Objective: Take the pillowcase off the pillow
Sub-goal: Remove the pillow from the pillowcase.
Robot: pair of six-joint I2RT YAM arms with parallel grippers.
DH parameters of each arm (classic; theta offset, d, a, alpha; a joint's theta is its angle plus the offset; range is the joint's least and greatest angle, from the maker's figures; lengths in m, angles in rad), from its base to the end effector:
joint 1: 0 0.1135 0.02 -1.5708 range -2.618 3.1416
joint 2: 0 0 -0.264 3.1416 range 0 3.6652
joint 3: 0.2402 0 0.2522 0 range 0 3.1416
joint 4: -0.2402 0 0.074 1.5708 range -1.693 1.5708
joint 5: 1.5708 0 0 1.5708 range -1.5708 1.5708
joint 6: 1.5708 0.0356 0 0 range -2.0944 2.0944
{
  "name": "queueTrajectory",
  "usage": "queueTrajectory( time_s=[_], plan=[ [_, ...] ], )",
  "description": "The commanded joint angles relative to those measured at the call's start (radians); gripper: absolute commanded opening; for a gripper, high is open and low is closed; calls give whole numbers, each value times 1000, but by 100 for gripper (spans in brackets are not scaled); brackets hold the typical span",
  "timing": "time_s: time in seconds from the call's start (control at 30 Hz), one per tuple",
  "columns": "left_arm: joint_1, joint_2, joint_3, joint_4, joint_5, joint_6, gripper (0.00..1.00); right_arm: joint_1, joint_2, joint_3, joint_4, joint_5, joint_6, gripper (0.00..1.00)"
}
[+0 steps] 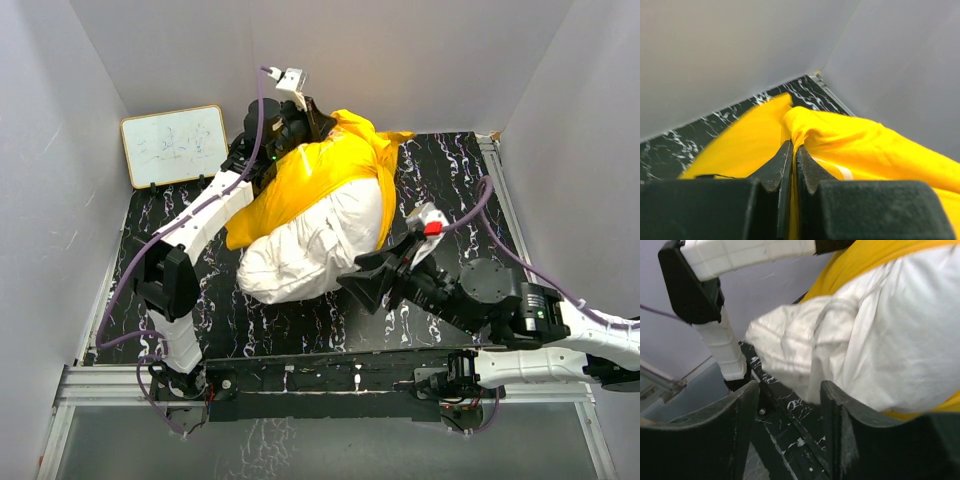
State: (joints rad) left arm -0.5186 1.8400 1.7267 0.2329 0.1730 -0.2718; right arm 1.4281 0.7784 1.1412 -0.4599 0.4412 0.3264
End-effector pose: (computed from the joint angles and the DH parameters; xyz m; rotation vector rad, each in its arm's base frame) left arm 0.3866 -0.2277 0.4129 0.3285 1.4632 -0.7672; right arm 0.0357 0.1418 0.4316 -0.6003 1.6440 0.9508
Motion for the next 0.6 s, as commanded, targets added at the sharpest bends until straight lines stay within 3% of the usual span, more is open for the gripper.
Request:
queueTrajectory(
  time_s=[0.0, 0.17, 0.3, 0.4, 0.57],
  plan=[
    [44, -3, -50, -100, 193, -150, 0, 6, 47, 117, -31, 183, 92, 66],
    [24, -5, -46, -124, 234, -214, 0, 6, 248, 298, -190, 345, 74, 80],
    [20, -18, -38, -119, 237, -237, 0, 6, 324, 365, -348, 524, 154, 84],
    [19, -35, -42, -107, 250, -253, 0, 6, 277, 301, -403, 525, 246, 84],
    [3, -62, -60, -82, 280, -248, 0, 6, 135, 70, -418, 403, 409, 83]
  ],
)
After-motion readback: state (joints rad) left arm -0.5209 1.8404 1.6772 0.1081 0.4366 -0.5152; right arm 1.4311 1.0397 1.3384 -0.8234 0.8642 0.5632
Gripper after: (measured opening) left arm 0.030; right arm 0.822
